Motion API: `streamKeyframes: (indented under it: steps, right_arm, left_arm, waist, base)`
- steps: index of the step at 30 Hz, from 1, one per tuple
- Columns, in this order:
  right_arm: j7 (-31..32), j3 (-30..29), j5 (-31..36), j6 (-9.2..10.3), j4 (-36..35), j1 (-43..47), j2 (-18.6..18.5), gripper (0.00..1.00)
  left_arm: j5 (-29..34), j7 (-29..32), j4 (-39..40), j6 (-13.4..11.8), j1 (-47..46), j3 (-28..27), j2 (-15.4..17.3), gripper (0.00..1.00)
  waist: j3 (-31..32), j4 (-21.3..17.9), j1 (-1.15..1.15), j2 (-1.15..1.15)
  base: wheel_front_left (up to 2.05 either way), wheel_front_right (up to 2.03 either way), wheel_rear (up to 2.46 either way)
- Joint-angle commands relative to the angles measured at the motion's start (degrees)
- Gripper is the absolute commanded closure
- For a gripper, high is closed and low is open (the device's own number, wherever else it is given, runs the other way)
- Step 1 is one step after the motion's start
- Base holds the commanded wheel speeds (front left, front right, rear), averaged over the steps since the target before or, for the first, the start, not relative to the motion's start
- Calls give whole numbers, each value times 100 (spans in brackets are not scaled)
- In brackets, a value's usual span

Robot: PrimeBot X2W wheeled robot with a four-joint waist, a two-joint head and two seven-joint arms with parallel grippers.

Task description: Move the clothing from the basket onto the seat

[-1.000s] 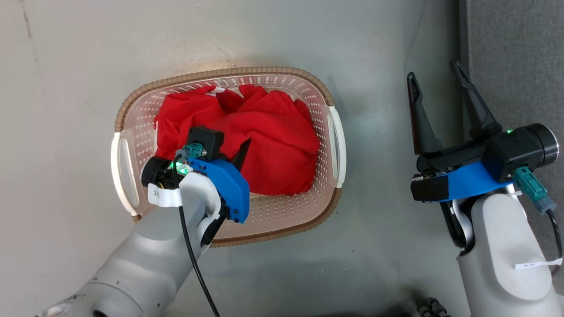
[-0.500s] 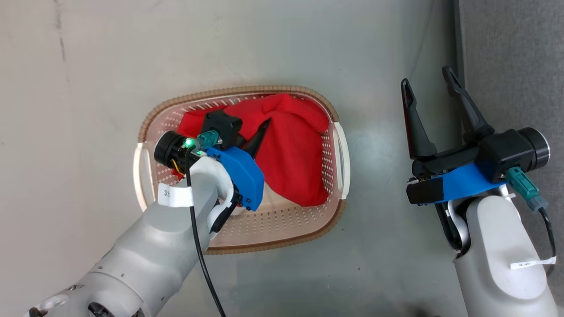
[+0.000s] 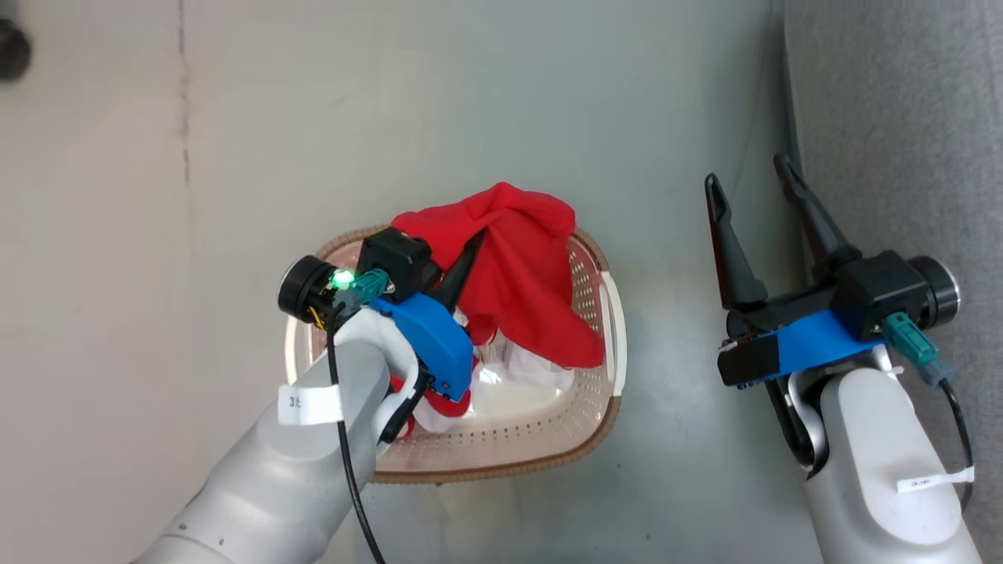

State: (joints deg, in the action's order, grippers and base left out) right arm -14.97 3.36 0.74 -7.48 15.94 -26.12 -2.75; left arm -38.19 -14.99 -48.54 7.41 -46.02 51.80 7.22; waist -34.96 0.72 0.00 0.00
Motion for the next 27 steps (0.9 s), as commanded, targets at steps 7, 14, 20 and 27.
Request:
streamKeyframes:
  steps: [7,14,20,27]
  right_arm:
    - [-34,40,-137,-3,133,230,-25,0]
    - [-34,55,-221,-3,273,451,-24,0]
    - [-34,63,-296,-3,370,677,-25,0]
    - [-34,44,-382,-3,463,927,-25,0]
  left_arm:
    - [591,-29,385,-22,318,-654,20,100]
    - [1101,-29,805,-24,543,-1199,-10,100]
    - [1423,-29,1107,-10,609,-1453,8,100]
    - [1635,-29,1421,-2,501,-1658,4,100]
  waist:
    - [617,42,0,0]
    - [1171,51,0,0]
    - [1627,61,0,0]
    - [2053,82,0,0]
  base:
    - [0,0,0]
    - [0,0,0]
    - [0,0,0]
    - [0,0,0]
